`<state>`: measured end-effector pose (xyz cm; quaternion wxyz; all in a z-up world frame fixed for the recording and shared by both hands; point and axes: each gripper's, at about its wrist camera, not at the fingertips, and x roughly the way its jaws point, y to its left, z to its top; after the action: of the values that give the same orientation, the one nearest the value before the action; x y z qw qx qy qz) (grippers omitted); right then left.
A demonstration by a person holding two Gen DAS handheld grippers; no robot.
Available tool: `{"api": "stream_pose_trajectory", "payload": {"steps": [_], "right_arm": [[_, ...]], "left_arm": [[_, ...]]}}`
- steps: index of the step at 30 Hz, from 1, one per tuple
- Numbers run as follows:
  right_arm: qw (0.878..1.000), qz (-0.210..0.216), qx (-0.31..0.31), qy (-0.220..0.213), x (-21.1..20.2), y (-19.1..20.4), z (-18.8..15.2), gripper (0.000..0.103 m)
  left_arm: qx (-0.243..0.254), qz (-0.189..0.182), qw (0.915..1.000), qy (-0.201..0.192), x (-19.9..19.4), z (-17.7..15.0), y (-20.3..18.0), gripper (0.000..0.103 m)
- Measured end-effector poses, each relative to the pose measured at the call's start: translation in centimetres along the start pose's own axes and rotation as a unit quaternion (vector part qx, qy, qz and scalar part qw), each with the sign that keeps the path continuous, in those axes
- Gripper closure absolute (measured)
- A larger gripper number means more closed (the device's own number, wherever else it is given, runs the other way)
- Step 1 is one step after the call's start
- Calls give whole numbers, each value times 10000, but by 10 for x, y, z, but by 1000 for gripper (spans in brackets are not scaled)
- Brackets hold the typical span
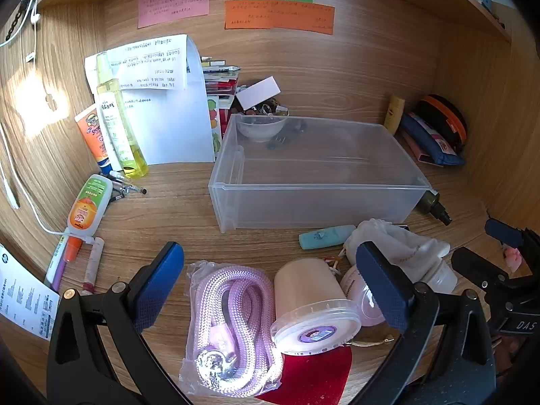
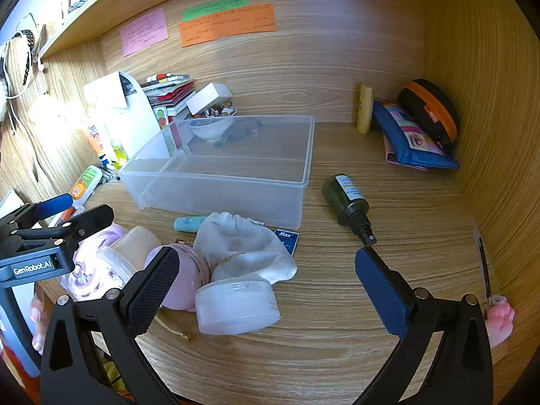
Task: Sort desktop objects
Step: 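Move both tools toward the bagged lilac rope and white tub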
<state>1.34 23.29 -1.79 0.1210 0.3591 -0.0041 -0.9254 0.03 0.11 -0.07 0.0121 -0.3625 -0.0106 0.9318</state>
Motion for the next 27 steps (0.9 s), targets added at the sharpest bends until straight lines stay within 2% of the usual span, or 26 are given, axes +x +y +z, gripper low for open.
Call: {"api": "stream_pose_trajectory", "payload": {"steps": [27], "right_arm": [[9998, 53, -79, 190, 9, 2, -2, 0]], "left_arm": [[-6, 31, 10000, 72, 3, -1, -1, 0]]}}
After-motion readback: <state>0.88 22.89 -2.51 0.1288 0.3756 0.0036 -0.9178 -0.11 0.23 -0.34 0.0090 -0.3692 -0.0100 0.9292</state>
